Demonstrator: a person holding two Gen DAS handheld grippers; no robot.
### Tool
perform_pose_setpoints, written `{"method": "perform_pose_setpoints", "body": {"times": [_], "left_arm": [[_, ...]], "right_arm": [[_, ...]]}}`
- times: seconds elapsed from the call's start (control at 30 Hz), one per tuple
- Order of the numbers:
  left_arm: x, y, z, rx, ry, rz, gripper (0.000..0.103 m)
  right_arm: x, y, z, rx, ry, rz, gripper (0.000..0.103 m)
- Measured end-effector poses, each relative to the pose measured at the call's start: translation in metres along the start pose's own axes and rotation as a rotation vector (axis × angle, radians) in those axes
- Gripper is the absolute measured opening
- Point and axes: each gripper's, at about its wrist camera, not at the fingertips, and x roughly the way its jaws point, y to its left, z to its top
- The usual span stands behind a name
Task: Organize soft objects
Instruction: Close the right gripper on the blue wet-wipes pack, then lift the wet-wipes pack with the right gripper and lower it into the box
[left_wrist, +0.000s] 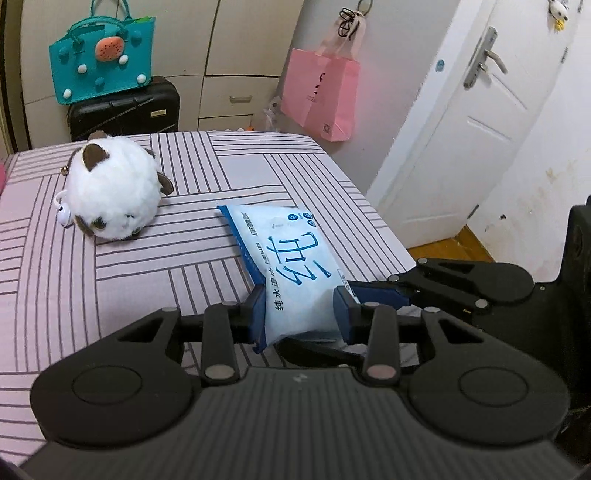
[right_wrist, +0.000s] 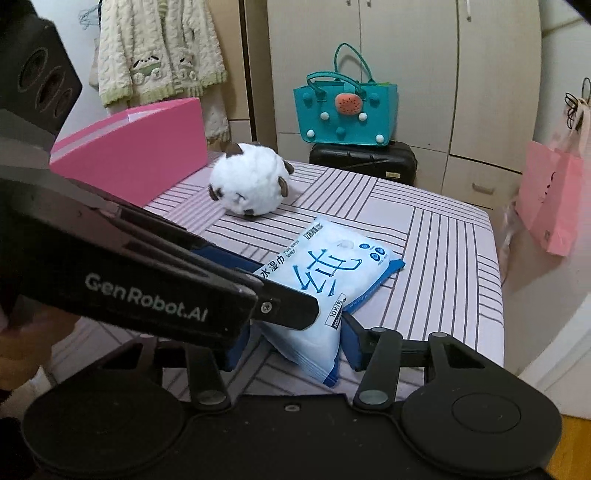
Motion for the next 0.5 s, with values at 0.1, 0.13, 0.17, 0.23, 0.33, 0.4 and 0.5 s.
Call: {"method": "perform_pose_setpoints", "body": {"times": [0.1,0.13,0.17,0.23,0.33,0.4,0.5], "left_arm": [[-0.013,-0.002,0.0,0.019,0.003,-0.011,0.037],[-0.017,-0.003,0.0,0.022,0.006,-0.016,0.037],[-0.022,-0.002,0.001,0.022,0.01,-0.023,0.037],[-0.031,-0.004,0.0,0.025,0.018,-0.034,0.037],[-0.045,-0.007,-0.001,0.044,0.033,-0.047,0.037],[-0.055,-0.006,-0.001,0.056,0.051,-0.072,0.037],[-0.071,0.001,-0.001,0.064,0.054,-0.12,0.037]], "right_arm": [[-0.011,0.005,0.001,0.014,-0.012,0.007,0.057],[-0.015,0.009,0.001,0.008,-0.017,0.006,0.057],[-0.018,0.013,0.001,0.001,-0.019,0.002,0.057],[-0.026,0.021,0.002,-0.02,-0.022,-0.011,0.057],[-0.038,0.036,0.003,-0.051,-0.014,-0.032,0.057],[-0.046,0.044,0.005,-0.064,-0.006,-0.036,0.057],[-0.059,0.056,0.009,-0.081,-0.014,-0.039,0.057]]}}
